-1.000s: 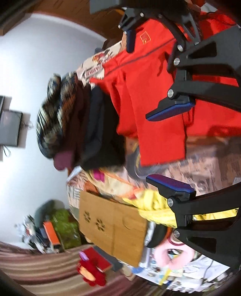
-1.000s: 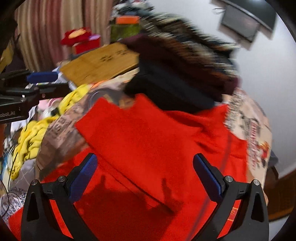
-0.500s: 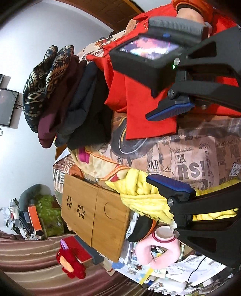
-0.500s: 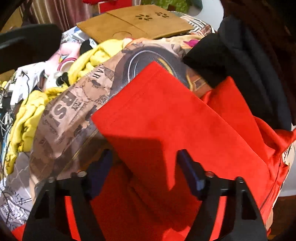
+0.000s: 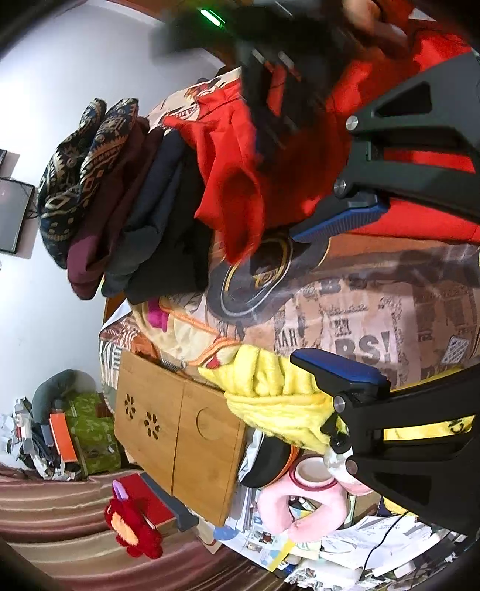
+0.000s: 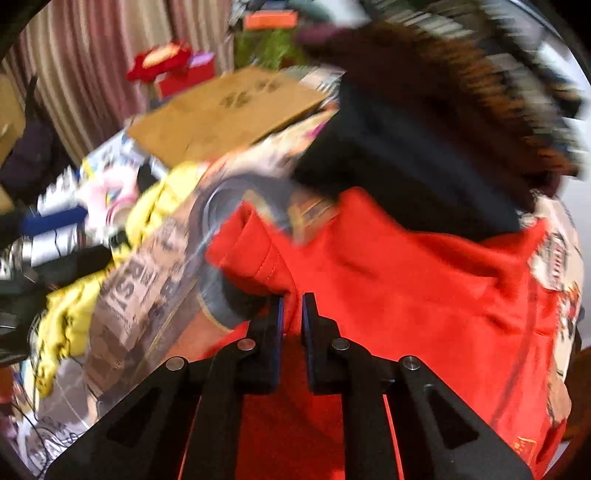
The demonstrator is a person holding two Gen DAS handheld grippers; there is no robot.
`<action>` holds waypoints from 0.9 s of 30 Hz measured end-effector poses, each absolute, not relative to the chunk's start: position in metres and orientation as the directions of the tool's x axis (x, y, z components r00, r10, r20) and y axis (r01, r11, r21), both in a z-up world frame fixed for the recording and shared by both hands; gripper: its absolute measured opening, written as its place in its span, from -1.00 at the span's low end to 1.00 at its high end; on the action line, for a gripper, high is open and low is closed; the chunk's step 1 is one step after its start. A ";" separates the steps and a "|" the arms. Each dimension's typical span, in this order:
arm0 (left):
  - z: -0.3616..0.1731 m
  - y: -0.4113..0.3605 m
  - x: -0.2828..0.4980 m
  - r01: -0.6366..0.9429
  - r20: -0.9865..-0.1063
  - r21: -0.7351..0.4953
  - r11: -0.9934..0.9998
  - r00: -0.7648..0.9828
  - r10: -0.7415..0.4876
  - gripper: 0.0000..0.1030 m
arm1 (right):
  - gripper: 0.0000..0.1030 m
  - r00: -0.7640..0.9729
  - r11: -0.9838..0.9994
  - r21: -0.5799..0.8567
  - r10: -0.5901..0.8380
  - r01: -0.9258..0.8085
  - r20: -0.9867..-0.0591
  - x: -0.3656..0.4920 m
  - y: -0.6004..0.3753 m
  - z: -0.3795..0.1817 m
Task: Fold large clothes
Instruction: 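Grasp the other sleeve cuff with the right gripper and lift it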
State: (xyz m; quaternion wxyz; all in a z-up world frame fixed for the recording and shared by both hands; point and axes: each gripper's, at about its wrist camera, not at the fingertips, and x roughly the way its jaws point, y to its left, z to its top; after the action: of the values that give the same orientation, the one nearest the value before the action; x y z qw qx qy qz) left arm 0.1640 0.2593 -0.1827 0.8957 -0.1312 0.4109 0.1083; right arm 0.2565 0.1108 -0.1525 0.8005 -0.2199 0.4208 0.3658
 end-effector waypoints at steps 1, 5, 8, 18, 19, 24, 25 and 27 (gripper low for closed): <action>-0.184 0.255 0.165 -0.290 -0.768 -0.149 0.945 0.636 0.074 0.14 | -0.84 0.408 0.661 -0.039 0.414 -0.749 -0.814 0.261 0.094 -0.135; -0.193 0.232 0.174 -0.222 -0.792 -0.143 0.965 0.610 0.023 0.14 | -0.84 0.497 0.739 -0.003 0.450 -0.673 -0.742 0.284 0.047 -0.085; -0.208 0.206 0.184 -0.142 -0.819 -0.140 0.980 0.573 -0.034 0.21 | -0.84 0.577 0.789 -0.001 0.448 -0.615 -0.683 0.294 0.012 -0.053; -0.266 0.144 0.228 -0.070 -0.900 0.005 0.998 0.434 0.035 0.21 | -0.84 0.725 0.893 0.066 0.403 -0.446 -0.559 0.316 -0.066 -0.004; -0.269 0.145 0.233 -0.096 -0.900 0.018 0.995 0.431 0.058 0.22 | -0.84 0.733 0.899 0.071 0.395 -0.431 -0.554 0.317 -0.075 -0.004; -0.265 0.163 0.239 -0.281 -0.868 0.079 0.957 0.453 0.204 0.21 | -0.84 0.731 0.921 0.118 0.368 -0.371 -0.575 0.319 -0.124 -0.019; -0.262 0.168 0.238 -0.311 -0.859 0.076 0.947 0.463 0.221 0.21 | -0.84 0.725 0.925 0.126 0.360 -0.357 -0.587 0.319 -0.134 -0.026; -0.257 0.176 0.234 -0.354 -0.846 0.077 0.932 0.472 0.249 0.21 | -0.84 0.705 0.933 0.144 0.344 -0.329 -0.620 0.319 -0.153 -0.045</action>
State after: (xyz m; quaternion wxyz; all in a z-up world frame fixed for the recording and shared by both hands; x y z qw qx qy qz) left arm 0.2343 0.1757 -0.2568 0.8561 -0.0543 0.4829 0.1759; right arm 0.3188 -0.1527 -0.0453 0.9232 0.0109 0.3381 0.1824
